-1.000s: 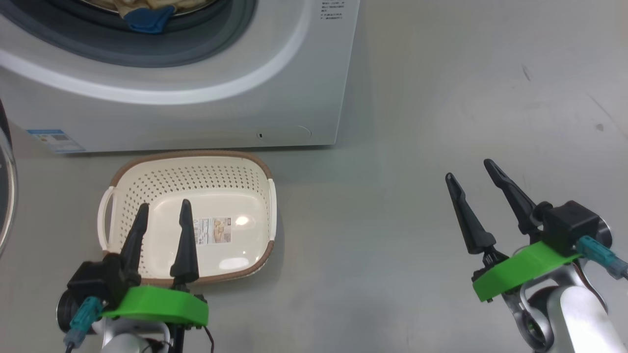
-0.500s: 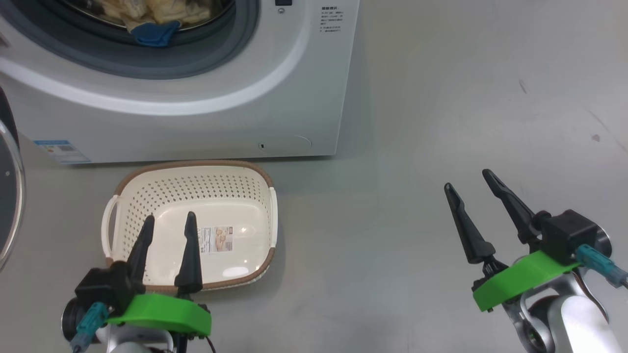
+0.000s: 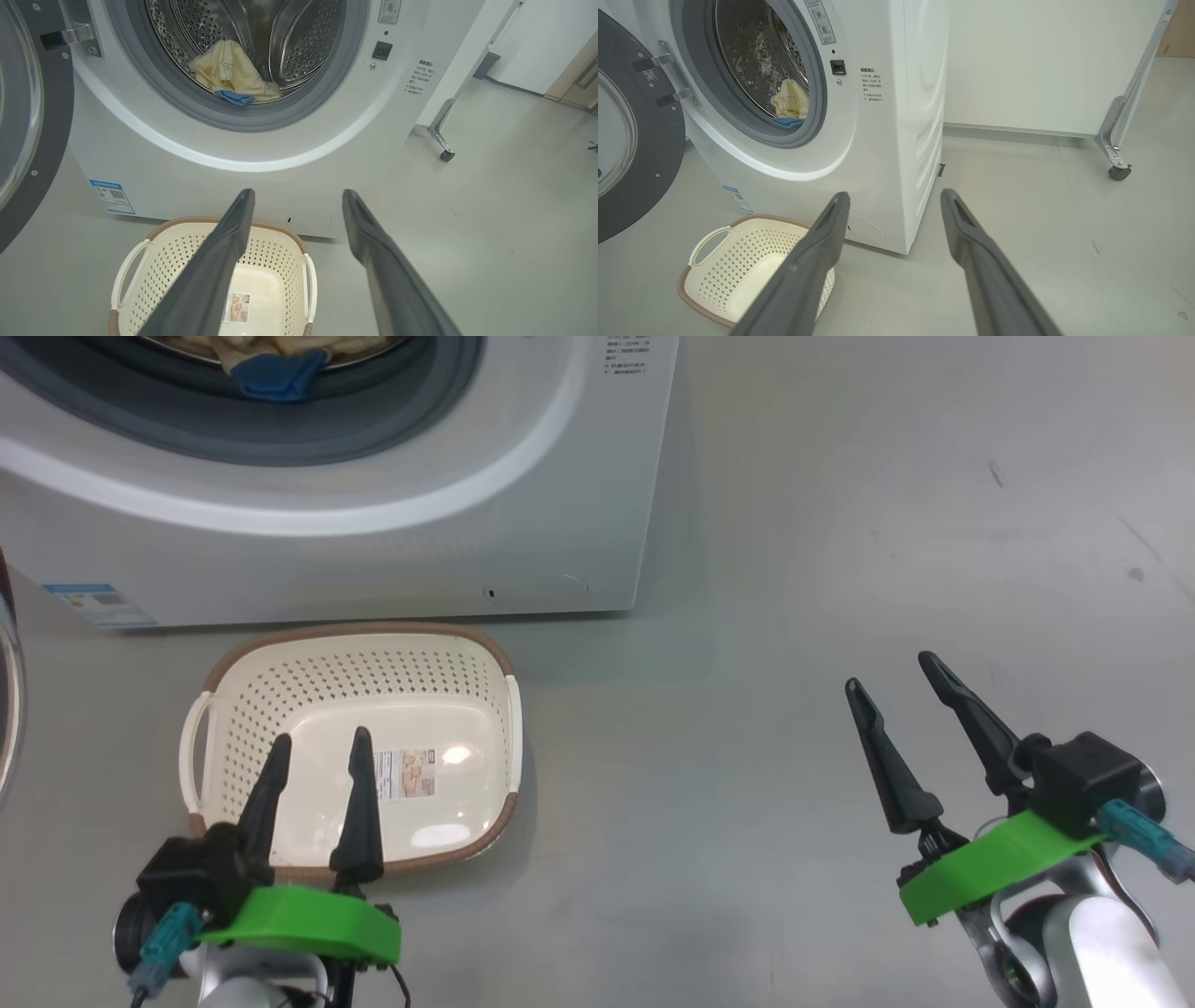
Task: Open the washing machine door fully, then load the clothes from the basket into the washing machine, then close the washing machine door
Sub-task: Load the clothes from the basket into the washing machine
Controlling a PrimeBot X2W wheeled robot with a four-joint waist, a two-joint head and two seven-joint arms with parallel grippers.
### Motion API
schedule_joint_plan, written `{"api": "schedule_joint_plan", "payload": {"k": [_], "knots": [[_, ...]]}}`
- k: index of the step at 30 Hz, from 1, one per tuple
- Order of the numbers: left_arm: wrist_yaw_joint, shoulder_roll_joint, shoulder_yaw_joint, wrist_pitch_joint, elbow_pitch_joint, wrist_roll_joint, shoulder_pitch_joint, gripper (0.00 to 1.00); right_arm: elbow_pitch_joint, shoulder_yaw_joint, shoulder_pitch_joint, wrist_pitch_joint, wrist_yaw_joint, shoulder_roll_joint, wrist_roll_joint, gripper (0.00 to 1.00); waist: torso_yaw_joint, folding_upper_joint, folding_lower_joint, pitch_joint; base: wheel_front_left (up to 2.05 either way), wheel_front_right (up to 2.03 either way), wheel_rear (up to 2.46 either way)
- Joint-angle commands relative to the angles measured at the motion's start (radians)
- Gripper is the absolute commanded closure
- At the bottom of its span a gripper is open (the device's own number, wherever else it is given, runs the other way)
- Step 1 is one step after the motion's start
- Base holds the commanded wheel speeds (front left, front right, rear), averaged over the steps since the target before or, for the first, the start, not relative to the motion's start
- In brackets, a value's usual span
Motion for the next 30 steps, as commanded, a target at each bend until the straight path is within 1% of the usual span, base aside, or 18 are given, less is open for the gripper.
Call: {"api": "schedule_joint_plan", "payload": {"k": [1,5,12,22,25,30], "knots": [[0.264,0.021,0.043,0.002,-0.034,-0.004,-0.053,0.00,-0.037,0.019,-0.028,-0.002,0.003,-0.003,-0.003,0.00,-0.005,0.0000,0.0000,0.017,0.00,0.00,0.00],[0.256,0.024,0.051,0.015,-0.025,-0.011,-0.097,0.00,-0.038,0.023,-0.042,-0.010,0.003,-0.002,0.005,0.00,-0.014,0.0000,0.0000,0.058,0.00,0.00,0.00],[0.236,0.059,0.072,0.064,0.030,-0.009,-0.229,0.00,-0.032,0.043,-0.082,-0.030,0.003,-0.001,0.020,0.00,-0.046,0.0000,0.0000,0.151,0.00,0.00,0.00],[0.189,0.180,0.118,0.198,0.162,0.003,-0.507,0.00,0.029,0.091,-0.179,-0.100,0.003,0.002,0.068,0.00,-0.144,0.0000,0.0000,0.317,0.00,0.00,0.00],[0.176,0.225,0.129,0.246,0.192,0.009,-0.585,0.00,0.056,0.104,-0.205,-0.124,0.003,0.003,0.086,0.00,-0.169,0.0000,0.0000,0.352,0.00,0.00,0.00],[0.151,0.309,0.139,0.361,0.223,0.019,-0.721,0.00,0.096,0.128,-0.240,-0.154,0.003,0.005,0.111,0.00,-0.201,0.0000,0.0000,0.404,0.00,0.00,0.00]]}}
